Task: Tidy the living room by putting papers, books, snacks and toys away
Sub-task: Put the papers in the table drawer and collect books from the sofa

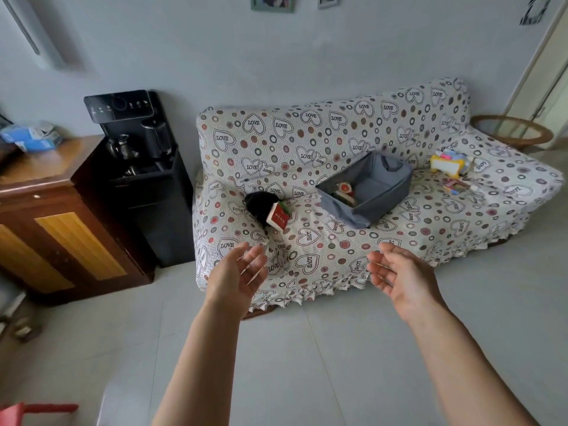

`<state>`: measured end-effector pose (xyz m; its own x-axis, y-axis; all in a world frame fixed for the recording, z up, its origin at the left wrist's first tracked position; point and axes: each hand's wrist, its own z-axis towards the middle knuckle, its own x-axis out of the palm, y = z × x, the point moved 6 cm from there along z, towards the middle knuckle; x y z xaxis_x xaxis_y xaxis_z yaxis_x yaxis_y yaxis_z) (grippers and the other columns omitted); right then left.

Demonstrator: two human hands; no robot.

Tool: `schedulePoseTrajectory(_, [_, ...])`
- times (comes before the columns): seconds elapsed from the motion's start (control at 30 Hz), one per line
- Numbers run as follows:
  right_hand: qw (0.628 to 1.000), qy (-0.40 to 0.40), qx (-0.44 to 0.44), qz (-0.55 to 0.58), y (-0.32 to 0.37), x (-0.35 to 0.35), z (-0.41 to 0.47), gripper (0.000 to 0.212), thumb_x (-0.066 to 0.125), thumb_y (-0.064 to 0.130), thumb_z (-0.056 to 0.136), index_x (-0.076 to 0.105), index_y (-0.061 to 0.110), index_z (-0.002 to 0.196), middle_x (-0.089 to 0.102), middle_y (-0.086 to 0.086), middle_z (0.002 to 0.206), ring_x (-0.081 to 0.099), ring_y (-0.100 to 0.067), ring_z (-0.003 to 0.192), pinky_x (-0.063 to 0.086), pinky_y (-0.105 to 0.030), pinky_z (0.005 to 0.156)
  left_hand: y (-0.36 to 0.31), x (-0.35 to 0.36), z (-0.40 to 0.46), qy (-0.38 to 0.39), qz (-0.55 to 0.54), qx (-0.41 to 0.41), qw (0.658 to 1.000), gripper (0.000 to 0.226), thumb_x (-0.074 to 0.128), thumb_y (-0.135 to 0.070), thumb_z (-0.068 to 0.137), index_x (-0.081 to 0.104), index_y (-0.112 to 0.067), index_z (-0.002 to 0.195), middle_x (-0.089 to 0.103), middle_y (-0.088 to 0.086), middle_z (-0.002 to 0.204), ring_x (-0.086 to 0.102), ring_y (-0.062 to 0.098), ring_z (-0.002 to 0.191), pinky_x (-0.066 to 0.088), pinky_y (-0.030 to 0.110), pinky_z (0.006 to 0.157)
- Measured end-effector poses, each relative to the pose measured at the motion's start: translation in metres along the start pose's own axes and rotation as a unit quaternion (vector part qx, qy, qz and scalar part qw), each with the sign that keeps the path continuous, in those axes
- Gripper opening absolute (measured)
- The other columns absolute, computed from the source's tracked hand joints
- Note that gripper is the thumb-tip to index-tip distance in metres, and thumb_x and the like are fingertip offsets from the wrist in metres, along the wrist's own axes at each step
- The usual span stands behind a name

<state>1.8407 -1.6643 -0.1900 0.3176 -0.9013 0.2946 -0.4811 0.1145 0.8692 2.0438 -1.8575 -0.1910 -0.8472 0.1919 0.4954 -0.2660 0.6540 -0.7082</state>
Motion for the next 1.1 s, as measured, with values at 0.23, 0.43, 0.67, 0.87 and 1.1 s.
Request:
schedulePoseTrajectory(0.23, [1.0, -0.012, 0.015, -0.012, 0.012, 0.037, 0.099, 0.021, 0.045, 0.003, 0.093, 0.06, 0.017, 0.09, 0.068, -0.01, 0.085, 0.062, -0.02, 0.07, 0.046, -0.029, 0.062, -0.005, 0.049, 0.104, 0.007, 0.002, -0.036, 0.999, 0.007, 0.053, -0.015, 0.097, 0.059, -0.013, 0.1, 0.068, 0.007, 0.085, 0.061, 0.02, 0.072, 0.052, 0.036, 0.08])
schedulePoseTrajectory(0.43, [0.998, 0.002, -0.003, -0.056, 0.045, 0.075, 0.206, 0.021, 0.046, 0.0, 0.093, 0.062, 0.013, 0.095, 0.069, -0.011, 0.081, 0.062, -0.022, 0.067, 0.047, -0.03, 0.06, -0.016, 0.108, 0.198, 0.0, -0.004, -0.045, 0.999, 0.014, 0.054, -0.016, 0.096, 0.062, -0.009, 0.086, 0.068, 0.006, 0.075, 0.061, 0.017, 0.068, 0.05, 0.031, 0.074])
schedulePoseTrajectory(0.67, [0.993, 0.03, 0.01, -0.114, 0.069, 0.126, 0.339, 0.021, 0.046, -0.002, 0.093, 0.063, 0.011, 0.095, 0.07, -0.013, 0.08, 0.063, -0.022, 0.065, 0.047, -0.029, 0.059, -0.022, 0.155, 0.314, -0.036, -0.03, -0.039, 0.998, 0.01, 0.052, -0.015, 0.097, 0.06, -0.009, 0.097, 0.068, 0.006, 0.079, 0.067, 0.014, 0.051, 0.051, 0.032, 0.071])
schedulePoseTrajectory(0.87, [0.98, 0.067, 0.081, -0.168, 0.031, 0.185, 0.434, 0.018, 0.048, 0.0, 0.094, 0.063, 0.011, 0.096, 0.069, -0.012, 0.079, 0.062, -0.022, 0.065, 0.045, -0.03, 0.058, -0.017, 0.162, 0.412, -0.095, -0.02, -0.066, 0.993, 0.01, 0.052, -0.015, 0.097, 0.06, -0.008, 0.095, 0.068, 0.007, 0.078, 0.065, 0.013, 0.05, 0.048, 0.033, 0.072])
schedulePoseTrajectory(1.1, [0.968, 0.078, 0.124, -0.205, -0.016, 0.256, 0.535, 0.015, 0.052, 0.004, 0.093, 0.065, 0.011, 0.094, 0.071, -0.012, 0.079, 0.063, -0.023, 0.066, 0.045, -0.028, 0.057, -0.01, 0.159, 0.538, -0.135, -0.004, -0.113, 0.984, 0.012, 0.052, -0.014, 0.097, 0.06, -0.007, 0.092, 0.063, 0.005, 0.071, 0.058, 0.016, 0.055, 0.051, 0.029, 0.058])
